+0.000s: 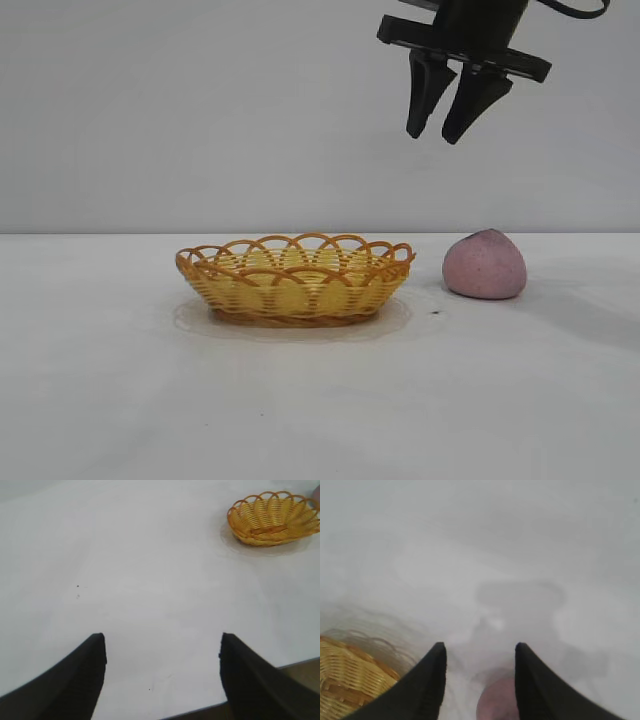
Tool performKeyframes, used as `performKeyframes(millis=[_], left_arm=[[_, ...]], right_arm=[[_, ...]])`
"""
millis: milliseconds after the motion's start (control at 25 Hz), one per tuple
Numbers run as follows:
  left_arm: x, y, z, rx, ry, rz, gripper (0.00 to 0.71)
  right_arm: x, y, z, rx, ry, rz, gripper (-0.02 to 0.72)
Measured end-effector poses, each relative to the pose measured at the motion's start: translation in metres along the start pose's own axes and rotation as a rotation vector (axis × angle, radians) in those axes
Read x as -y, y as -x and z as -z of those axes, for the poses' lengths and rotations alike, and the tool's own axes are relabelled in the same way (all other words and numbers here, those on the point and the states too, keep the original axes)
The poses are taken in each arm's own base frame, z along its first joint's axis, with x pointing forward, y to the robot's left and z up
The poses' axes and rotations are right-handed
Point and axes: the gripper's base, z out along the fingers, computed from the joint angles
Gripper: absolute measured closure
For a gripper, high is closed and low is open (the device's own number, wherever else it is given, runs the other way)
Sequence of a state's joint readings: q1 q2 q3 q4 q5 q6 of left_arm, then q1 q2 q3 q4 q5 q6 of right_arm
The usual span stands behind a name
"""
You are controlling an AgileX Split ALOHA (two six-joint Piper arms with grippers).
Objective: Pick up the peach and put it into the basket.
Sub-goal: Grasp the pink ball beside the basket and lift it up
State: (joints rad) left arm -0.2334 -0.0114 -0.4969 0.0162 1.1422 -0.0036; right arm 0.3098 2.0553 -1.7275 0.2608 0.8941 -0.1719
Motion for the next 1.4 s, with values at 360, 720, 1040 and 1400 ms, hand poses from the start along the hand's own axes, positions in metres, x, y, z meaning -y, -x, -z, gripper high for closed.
performKeyframes(millis=[360,720,1040,1400], left_arm=[[0.001,-0.001,-0.003,0.002,-0.008,-0.004,0.282],[0.002,-0.001,-0.002,0.011,0.111,0.067,0.282],[0.003,-0.001,-0.002,0.011,0.18,0.107,0.282],[0.003,-0.001,-0.002,0.011,0.18,0.107,0.282]], right_arm=[[0.003,-0.006,0.0,-0.066,-0.032,-0.004,0.39],[0.012,-0.022,-0.001,-0.238,-0.127,-0.008,0.39],[0.025,-0.049,-0.072,-0.449,-0.088,0.006,0.579],[-0.044,-0.017,0.005,-0.174,0.029,0.196,0.703]])
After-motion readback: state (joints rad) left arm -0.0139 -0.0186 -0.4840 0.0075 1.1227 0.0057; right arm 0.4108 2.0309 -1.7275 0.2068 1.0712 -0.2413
